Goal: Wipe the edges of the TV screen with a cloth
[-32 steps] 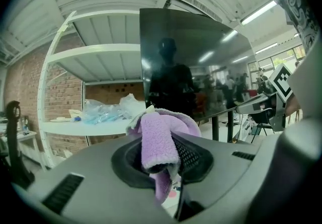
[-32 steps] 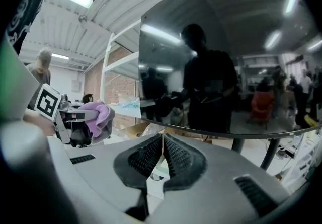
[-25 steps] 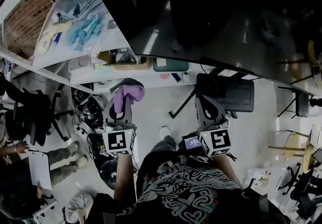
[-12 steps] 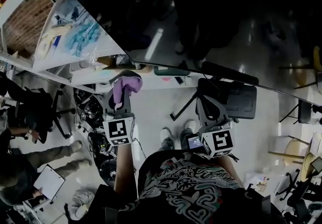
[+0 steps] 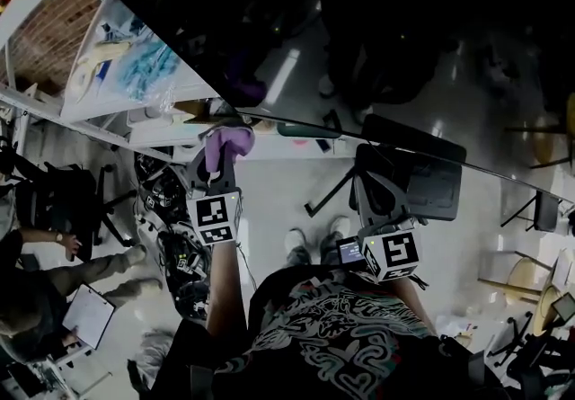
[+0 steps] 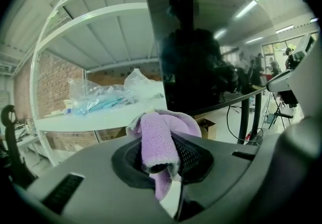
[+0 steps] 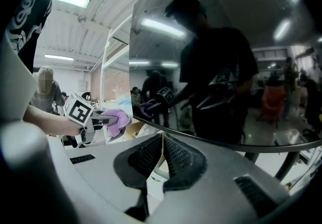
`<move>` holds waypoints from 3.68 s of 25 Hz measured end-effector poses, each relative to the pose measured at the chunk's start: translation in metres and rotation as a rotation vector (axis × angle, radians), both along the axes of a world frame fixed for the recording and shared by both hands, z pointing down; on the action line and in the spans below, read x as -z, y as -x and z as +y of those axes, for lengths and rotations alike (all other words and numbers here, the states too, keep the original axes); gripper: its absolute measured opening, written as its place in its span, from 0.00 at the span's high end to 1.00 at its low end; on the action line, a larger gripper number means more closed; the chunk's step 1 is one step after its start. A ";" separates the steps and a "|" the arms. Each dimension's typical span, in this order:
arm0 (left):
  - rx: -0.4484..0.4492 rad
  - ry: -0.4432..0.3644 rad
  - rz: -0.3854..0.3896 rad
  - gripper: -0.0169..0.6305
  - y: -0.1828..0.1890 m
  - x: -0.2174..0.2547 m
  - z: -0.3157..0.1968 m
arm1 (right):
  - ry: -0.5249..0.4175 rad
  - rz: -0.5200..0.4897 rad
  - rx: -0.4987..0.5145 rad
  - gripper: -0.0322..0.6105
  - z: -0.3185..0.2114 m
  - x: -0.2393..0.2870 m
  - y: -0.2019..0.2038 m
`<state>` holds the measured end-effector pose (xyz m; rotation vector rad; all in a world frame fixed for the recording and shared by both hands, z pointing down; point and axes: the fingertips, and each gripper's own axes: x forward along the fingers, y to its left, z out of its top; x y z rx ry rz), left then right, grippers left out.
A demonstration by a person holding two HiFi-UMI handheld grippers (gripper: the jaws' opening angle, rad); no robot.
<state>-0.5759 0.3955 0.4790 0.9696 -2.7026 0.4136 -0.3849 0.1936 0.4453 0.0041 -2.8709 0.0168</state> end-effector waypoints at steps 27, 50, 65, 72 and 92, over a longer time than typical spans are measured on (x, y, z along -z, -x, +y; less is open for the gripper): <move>-0.042 -0.057 -0.038 0.87 0.031 0.014 -0.048 | -0.028 0.031 -0.006 0.89 -0.013 -0.003 0.018; -0.140 0.001 -0.068 0.87 0.020 0.019 -0.066 | -0.020 0.006 -0.029 0.89 -0.006 0.005 0.022; -0.235 0.024 -0.071 0.87 0.007 0.019 -0.081 | 0.023 -0.006 -0.176 0.89 -0.013 0.007 0.013; -0.281 0.014 -0.065 0.87 0.005 0.018 -0.084 | -0.014 -0.021 -0.275 0.89 -0.029 0.010 0.017; -0.340 -0.030 -0.027 0.87 0.002 0.016 -0.085 | -0.081 0.001 -0.532 0.89 -0.057 0.009 -0.014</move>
